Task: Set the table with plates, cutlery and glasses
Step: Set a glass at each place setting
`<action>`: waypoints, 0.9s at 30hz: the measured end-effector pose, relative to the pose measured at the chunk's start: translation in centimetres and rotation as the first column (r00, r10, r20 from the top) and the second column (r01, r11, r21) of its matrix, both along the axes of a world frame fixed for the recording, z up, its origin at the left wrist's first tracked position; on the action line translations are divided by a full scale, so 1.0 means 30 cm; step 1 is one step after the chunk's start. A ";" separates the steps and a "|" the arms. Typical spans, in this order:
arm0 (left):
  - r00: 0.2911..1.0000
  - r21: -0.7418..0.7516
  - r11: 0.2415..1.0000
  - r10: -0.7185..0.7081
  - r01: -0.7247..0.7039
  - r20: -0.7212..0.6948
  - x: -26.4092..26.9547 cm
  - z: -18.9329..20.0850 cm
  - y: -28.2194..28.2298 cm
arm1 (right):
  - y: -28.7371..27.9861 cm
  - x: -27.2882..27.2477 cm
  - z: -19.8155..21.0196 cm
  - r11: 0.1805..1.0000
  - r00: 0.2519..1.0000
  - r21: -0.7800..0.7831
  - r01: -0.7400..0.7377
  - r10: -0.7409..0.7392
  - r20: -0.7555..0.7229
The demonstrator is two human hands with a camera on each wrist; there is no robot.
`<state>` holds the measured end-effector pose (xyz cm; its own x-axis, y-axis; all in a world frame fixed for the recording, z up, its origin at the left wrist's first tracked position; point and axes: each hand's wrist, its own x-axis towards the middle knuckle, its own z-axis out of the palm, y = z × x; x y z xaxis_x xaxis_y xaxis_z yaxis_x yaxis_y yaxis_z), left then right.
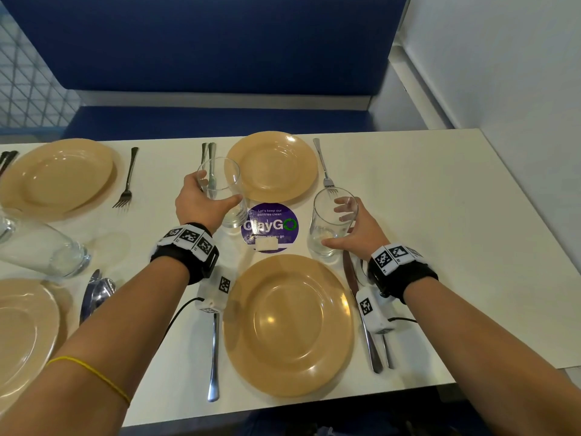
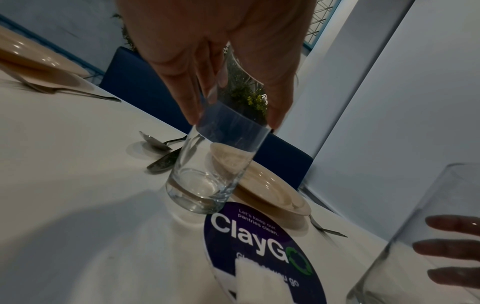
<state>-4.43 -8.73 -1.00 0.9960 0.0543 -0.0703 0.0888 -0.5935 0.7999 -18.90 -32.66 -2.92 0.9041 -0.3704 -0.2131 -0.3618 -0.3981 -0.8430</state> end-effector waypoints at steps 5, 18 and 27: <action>1.000 0.001 1.000 -0.003 0.003 0.001 0.003 0.001 -0.001 | 0.004 0.000 0.003 1.000 1.000 0.003 0.007 -0.007 0.000; 0.997 -0.011 1.000 -0.016 0.015 -0.071 0.012 -0.034 0.017 | 0.016 0.006 -0.003 0.999 0.999 0.013 0.036 -0.036 0.001; 0.998 0.006 1.000 -0.021 0.021 -0.057 0.006 -0.039 0.019 | 0.021 0.006 -0.003 0.999 0.999 0.007 0.048 -0.048 -0.006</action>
<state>-4.25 -8.16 -2.17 0.9914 0.0338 -0.1265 0.1213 -0.6011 0.7899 -18.72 -32.02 -3.01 0.8840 -0.4120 -0.2210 -0.3853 -0.3741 -0.8436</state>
